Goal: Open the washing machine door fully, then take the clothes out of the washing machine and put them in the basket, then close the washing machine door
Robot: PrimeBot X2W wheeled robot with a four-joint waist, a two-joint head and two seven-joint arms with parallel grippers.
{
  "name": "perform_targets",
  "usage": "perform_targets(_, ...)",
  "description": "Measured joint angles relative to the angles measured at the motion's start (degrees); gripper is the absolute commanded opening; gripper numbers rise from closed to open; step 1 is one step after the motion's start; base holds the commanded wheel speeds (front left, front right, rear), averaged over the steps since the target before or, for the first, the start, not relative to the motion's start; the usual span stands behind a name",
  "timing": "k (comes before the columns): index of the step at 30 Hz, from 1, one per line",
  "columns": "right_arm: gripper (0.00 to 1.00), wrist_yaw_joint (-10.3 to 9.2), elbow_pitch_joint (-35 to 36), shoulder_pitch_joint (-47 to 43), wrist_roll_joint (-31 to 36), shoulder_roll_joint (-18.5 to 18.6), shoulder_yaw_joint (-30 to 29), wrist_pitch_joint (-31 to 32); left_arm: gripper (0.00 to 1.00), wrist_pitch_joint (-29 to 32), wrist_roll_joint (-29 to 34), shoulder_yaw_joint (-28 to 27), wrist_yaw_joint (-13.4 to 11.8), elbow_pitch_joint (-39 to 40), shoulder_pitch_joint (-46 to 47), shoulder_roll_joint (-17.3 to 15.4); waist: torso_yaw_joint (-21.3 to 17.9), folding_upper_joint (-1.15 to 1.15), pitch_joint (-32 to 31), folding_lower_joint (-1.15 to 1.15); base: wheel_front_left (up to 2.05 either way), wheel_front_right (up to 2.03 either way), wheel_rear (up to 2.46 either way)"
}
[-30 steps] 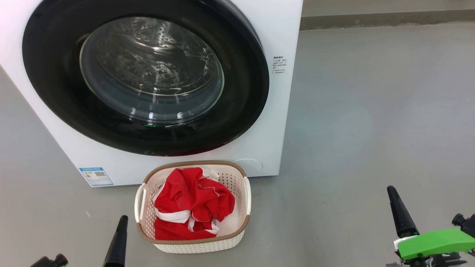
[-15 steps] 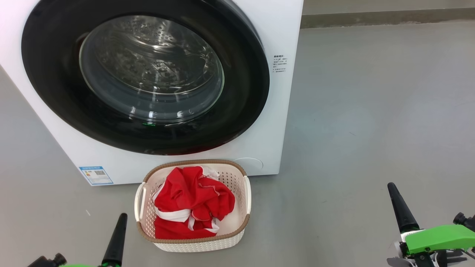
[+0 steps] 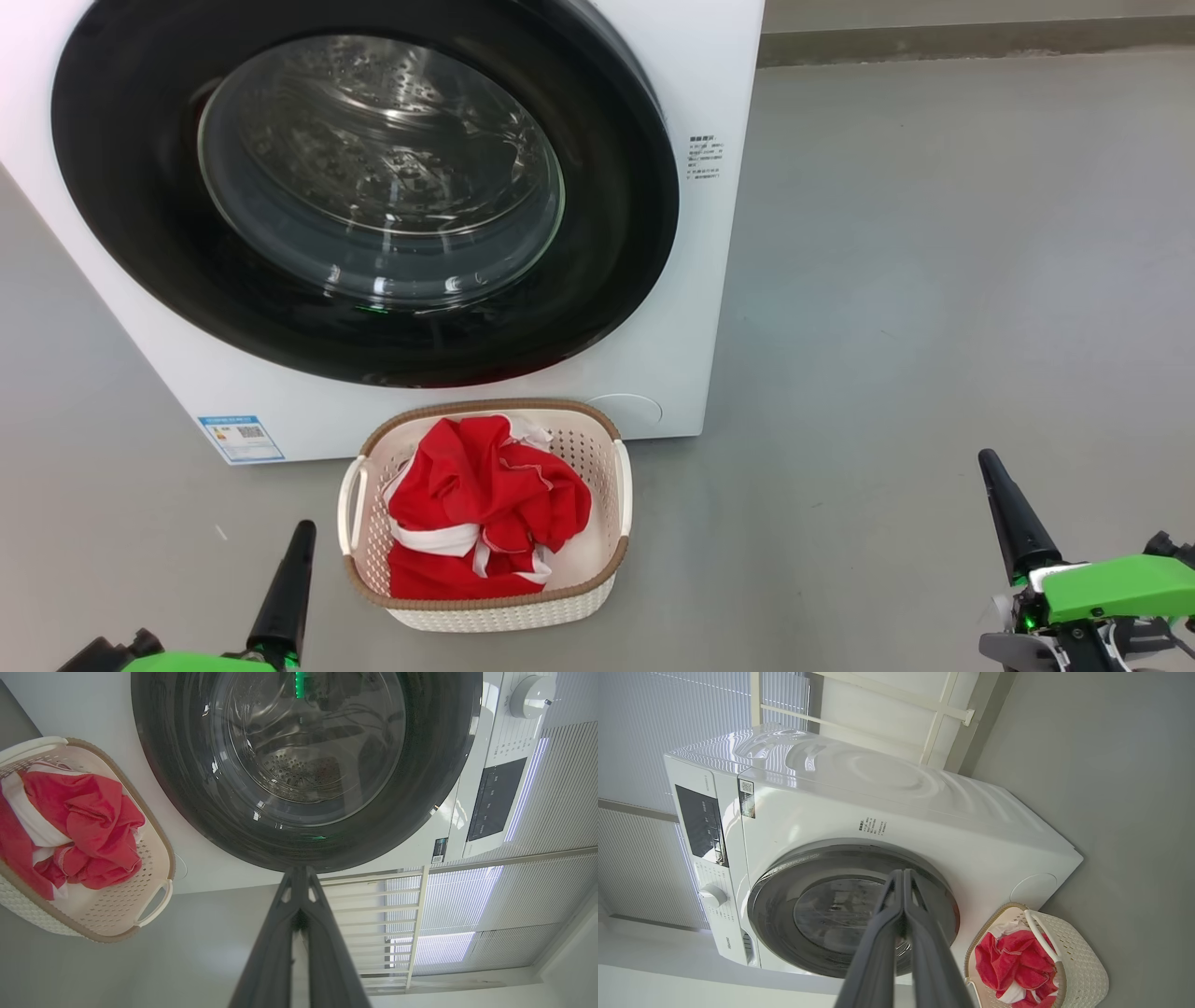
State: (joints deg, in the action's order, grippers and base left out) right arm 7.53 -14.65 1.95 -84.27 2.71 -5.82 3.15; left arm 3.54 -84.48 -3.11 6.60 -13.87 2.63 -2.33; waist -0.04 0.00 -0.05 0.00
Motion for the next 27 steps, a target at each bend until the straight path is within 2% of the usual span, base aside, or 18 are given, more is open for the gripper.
perform_targets(12, 0.00, 0.00, -0.6, 1.4, -7.8, 0.2, -0.6, 2.2, 0.00, 2.0, -7.4, -0.6, 0.1, -1.2, 1.2, 0.0, 0.0, 0.00, 0.2, 0.00, 0.00, 0.00, 0.00)
perform_targets(27, 0.00, 0.00, -0.7, 1.5, -8.5, 0.2, -0.8, 2.4, 0.00, 2.0, -7.5, -0.8, 0.5, -1.3, 1.2, 0.0, 0.0, 0.00, 0.2, 0.00, 0.00, 0.00, 0.00)
